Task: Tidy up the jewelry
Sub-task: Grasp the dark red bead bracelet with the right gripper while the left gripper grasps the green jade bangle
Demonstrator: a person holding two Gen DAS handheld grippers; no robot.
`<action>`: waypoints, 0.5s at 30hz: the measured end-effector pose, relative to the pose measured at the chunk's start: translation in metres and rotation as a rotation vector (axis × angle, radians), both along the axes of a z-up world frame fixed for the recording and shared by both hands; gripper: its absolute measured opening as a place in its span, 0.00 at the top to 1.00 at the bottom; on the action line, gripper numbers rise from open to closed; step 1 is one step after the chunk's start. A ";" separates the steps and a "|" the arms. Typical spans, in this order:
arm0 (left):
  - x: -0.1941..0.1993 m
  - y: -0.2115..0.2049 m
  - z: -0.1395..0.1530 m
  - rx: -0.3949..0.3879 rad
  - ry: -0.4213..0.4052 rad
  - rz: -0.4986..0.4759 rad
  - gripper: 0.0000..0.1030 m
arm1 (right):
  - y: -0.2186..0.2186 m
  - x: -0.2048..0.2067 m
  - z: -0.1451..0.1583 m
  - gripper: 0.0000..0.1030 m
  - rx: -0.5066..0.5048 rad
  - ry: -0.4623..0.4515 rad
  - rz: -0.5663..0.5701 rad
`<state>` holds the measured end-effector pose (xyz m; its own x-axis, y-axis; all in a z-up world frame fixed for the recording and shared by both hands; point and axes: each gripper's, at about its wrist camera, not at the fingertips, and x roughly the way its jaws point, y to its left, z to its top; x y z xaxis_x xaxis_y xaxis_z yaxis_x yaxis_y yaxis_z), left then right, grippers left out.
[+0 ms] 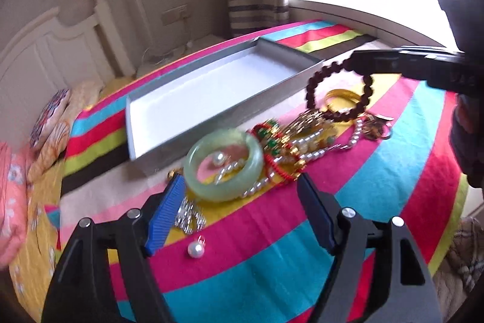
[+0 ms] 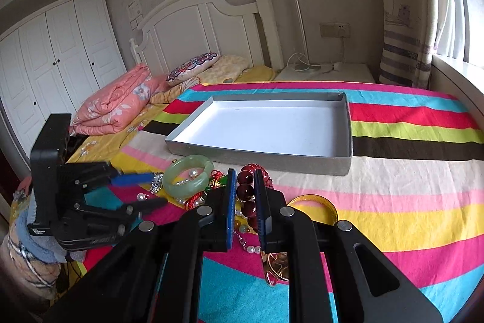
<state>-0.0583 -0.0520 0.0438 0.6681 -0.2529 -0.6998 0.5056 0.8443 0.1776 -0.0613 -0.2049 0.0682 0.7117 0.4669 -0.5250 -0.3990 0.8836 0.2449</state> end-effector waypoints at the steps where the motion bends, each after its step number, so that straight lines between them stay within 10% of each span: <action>1: 0.003 -0.002 0.001 0.009 0.010 -0.008 0.28 | -0.001 -0.001 0.000 0.87 0.005 -0.003 0.001; 5: 0.027 -0.015 -0.003 0.064 0.082 -0.043 0.78 | -0.004 -0.003 0.001 0.87 0.020 -0.008 0.007; 15: 0.066 -0.036 -0.026 0.035 0.233 -0.030 0.80 | -0.015 -0.003 -0.003 0.87 0.037 -0.001 0.002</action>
<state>0.0078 -0.0881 0.0181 0.4804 -0.2430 -0.8427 0.5612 0.8236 0.0824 -0.0639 -0.2203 0.0657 0.7113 0.4872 -0.5066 -0.4009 0.8733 0.2769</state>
